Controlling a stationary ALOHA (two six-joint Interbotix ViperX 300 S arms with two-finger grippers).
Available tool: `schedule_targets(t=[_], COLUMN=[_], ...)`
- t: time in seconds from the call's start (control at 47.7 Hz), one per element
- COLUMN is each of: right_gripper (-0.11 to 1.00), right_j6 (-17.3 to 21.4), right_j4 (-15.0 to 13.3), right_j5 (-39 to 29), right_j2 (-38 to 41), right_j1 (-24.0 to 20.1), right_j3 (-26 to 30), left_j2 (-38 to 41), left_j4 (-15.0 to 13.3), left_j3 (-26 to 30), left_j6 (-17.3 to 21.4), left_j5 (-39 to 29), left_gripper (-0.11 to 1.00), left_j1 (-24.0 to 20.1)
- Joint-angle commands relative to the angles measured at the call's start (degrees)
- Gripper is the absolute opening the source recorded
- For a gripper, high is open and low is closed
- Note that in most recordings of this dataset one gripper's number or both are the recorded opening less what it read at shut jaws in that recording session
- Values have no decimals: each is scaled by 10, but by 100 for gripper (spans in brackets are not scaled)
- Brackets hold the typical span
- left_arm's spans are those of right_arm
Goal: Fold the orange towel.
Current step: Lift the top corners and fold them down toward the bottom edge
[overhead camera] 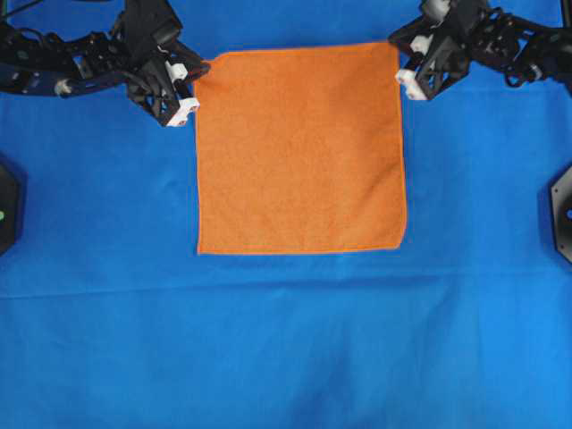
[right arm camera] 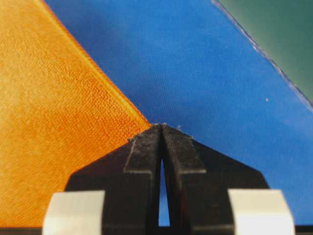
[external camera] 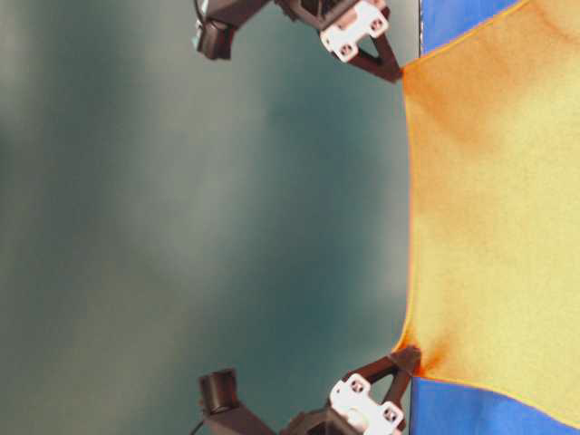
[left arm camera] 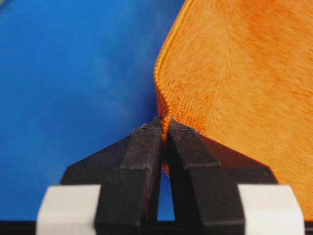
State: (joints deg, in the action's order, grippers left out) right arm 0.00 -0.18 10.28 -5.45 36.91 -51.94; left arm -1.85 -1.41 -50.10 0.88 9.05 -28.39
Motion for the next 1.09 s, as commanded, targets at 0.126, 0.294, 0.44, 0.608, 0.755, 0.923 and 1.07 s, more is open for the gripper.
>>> schedule_targets(t=[0.126, 0.294, 0.44, 0.608, 0.755, 0.923, 1.07], right_gripper=[-1, -1, -1, -1, -1, -1, -1], right_j6=[10, 35, 70, 111, 137, 164, 173], right_j4=[6, 12, 16, 16, 16, 16, 16], right_j5=[-44, -64, -76, -105, -120, -120, -119], right_j2=[-96, -151, -177, -179, -165, -135, -114], right_j1=[-62, -132, -194, -269, -315, -349, -359], right_j3=[-25, -59, -83, -92, -92, -91, -85], left_j2=[-64, -104, -123, -118, -101, -72, -46], left_j4=[1, 1, 1, 0, 0, 0, -1], left_j3=[-15, -35, -49, -53, -53, -50, -52], left_j6=[-2, -11, -35, -65, -82, -83, -83], left_j5=[-16, -53, -75, -75, -73, -51, -25], left_gripper=[0, 0, 0, 0, 0, 0, 0], left_j1=[59, 113, 175, 236, 282, 314, 320])
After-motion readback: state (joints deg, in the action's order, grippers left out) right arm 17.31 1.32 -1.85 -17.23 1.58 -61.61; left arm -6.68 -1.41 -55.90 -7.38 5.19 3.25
